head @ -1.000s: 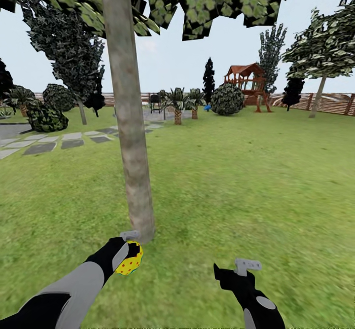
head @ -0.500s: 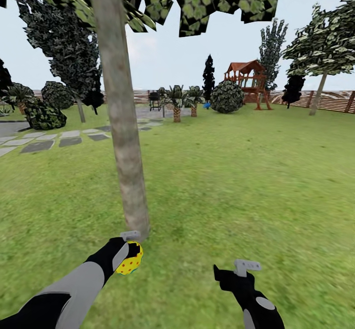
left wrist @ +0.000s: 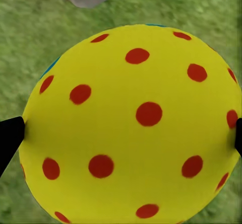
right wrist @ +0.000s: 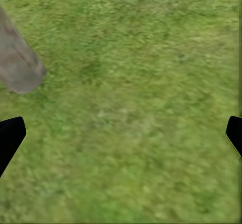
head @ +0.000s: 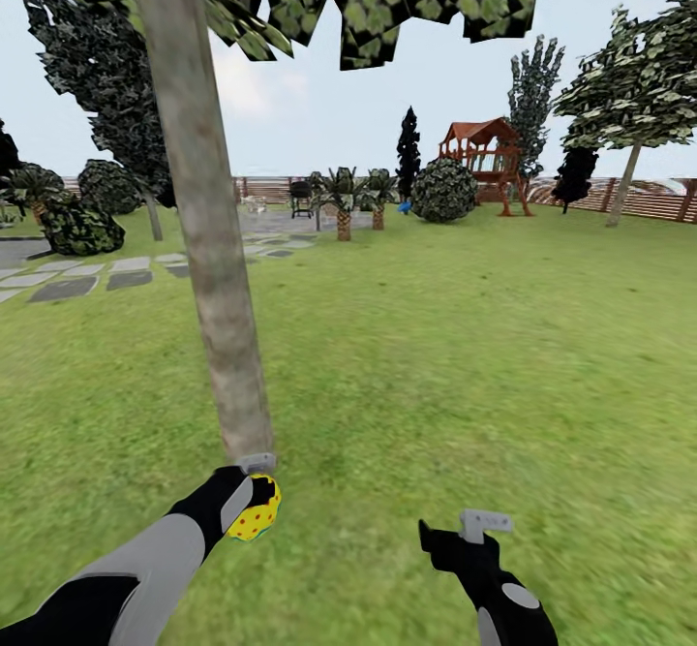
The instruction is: Take the three Easter eggs out of the wicker basket on the lawn in the garden, then place them on the lawn next to a single tree (choose any tree) so that all three eggs are next to the same tree and none are left in the basket.
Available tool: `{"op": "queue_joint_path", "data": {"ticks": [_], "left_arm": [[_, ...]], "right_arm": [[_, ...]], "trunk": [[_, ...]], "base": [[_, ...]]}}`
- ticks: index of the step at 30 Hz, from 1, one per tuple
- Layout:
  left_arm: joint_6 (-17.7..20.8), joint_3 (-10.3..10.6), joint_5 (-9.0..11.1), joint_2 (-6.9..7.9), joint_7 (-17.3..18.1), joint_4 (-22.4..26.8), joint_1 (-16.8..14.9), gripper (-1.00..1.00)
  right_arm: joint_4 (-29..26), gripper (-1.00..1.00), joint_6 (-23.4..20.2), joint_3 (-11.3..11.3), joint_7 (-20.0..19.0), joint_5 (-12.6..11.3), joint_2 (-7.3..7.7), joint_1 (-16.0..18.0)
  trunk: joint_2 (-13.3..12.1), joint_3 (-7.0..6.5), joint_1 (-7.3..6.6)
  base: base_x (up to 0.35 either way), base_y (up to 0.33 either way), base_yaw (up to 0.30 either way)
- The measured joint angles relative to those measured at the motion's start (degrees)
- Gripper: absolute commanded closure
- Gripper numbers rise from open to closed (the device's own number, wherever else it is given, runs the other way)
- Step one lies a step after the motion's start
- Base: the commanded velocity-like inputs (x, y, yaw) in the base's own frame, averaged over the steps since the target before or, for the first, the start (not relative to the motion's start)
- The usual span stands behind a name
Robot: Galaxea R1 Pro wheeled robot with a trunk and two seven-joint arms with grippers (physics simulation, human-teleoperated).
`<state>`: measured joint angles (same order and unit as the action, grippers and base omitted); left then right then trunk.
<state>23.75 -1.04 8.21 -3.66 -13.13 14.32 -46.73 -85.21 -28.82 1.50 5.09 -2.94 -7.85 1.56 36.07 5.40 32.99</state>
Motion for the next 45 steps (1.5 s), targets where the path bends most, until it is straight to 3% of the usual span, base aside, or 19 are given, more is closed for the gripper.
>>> {"op": "queue_joint_path", "data": {"ticks": [14, 21, 34, 45], "left_arm": [[0.0, 0.0, 0.0, 0.01, 0.0, 0.0, 0.0, 1.0], [0.0, 0.0, 0.0, 0.0, 0.1, 0.0, 0.0, 1.0], [0.0, 0.0, 0.1, 0.0, 0.1, 0.0, 0.0, 1.0], [0.0, 0.0, 0.0, -0.01, 0.1, 0.0, 0.0, 1.0]], "right_arm": [[0.0, -1.0, 0.0, -0.3, 0.0, 0.0, 0.01, 0.0], [0.0, -1.0, 0.0, -0.4, 0.0, 0.0, 0.01, 0.0], [0.0, -1.0, 0.0, -0.4, 0.0, 0.0, 0.01, 0.0], [-0.1, -1.0, 0.0, -0.3, 0.0, 0.0, 0.01, 0.0]], "trunk": [[0.0, -1.02, -0.01], [0.0, -1.26, -0.01], [0.0, -1.29, -0.01], [0.0, -1.4, 0.0]], "base": [[0.244, -0.231, -0.039], [0.322, -0.026, -0.194], [0.336, -0.006, -0.006], [0.282, -0.172, -0.047]]}}
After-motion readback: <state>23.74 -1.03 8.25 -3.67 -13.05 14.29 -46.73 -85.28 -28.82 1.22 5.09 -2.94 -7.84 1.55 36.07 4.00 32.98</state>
